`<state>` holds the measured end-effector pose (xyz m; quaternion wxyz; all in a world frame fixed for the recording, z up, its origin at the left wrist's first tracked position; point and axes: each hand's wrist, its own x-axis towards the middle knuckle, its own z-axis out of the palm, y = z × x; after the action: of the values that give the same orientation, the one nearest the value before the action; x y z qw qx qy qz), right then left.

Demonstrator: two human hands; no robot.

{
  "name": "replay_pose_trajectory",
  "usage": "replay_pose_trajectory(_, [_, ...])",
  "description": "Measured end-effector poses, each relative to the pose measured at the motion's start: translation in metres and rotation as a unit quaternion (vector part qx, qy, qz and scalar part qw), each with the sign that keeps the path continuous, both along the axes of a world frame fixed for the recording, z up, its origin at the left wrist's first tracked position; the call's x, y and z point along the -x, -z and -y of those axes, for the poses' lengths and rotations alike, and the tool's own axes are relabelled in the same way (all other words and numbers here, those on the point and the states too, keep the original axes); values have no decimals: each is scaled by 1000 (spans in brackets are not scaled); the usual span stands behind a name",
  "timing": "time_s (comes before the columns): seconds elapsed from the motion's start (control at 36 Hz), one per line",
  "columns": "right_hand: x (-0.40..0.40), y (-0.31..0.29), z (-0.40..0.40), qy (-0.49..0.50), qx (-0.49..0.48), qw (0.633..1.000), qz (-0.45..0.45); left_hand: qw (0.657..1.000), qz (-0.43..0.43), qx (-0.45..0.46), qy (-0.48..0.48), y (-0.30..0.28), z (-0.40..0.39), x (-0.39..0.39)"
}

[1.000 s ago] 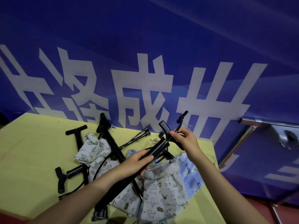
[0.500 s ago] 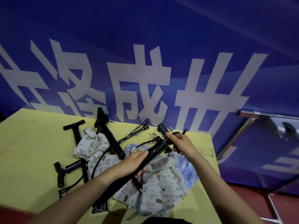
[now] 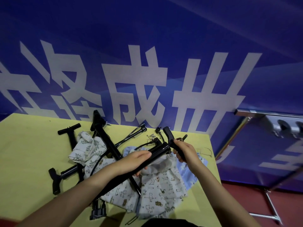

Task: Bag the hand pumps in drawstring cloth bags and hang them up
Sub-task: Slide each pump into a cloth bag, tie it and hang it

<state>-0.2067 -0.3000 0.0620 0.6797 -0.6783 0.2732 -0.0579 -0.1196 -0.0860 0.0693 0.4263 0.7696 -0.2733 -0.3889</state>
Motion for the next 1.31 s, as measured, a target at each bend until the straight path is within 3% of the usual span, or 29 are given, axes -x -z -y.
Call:
replay_pose_trajectory(0.17, [3, 1, 4, -7, -27, 998, -61, 998, 53, -25, 24, 3, 2, 6])
replay_pose_trajectory(0.36, [-2, 5, -3, 62, -17, 997, -30, 998, 42, -30, -20, 9, 4, 11])
replay_pose_trajectory(0.44, [0, 10, -11, 118, -122, 985, 22, 997, 39, -22, -56, 12, 6, 7])
replay_pose_trajectory(0.53, [-4, 16, -24, 115, -259, 958, 49, 993, 79, -23, -89, 7, 16, 7])
replay_pose_trajectory(0.61, [-7, 16, -43, 51, -171, 984, 5, 989, 71, -36, -122, -1, 30, 10])
replay_pose_trajectory(0.69, [-9, 16, -52, 49, -84, 995, 11, 985, 79, -54, -146, -3, 43, 12])
replay_pose_trajectory(0.89, [-5, 13, -43, -12, -108, 994, 2, 987, 28, -21, -159, 1, 53, 21])
replay_pose_trajectory(1.06, [-4, 17, -45, 12, -103, 995, 9, 976, -87, 31, -198, 1, 49, 12])
replay_pose_trajectory(1.19, [-12, 14, -46, 64, -96, 993, 2, 975, -83, 0, -204, 1, 34, 4])
replay_pose_trajectory(1.31, [-14, 7, -37, 112, -76, 991, -5, 976, 52, -146, -152, 10, -2, -7])
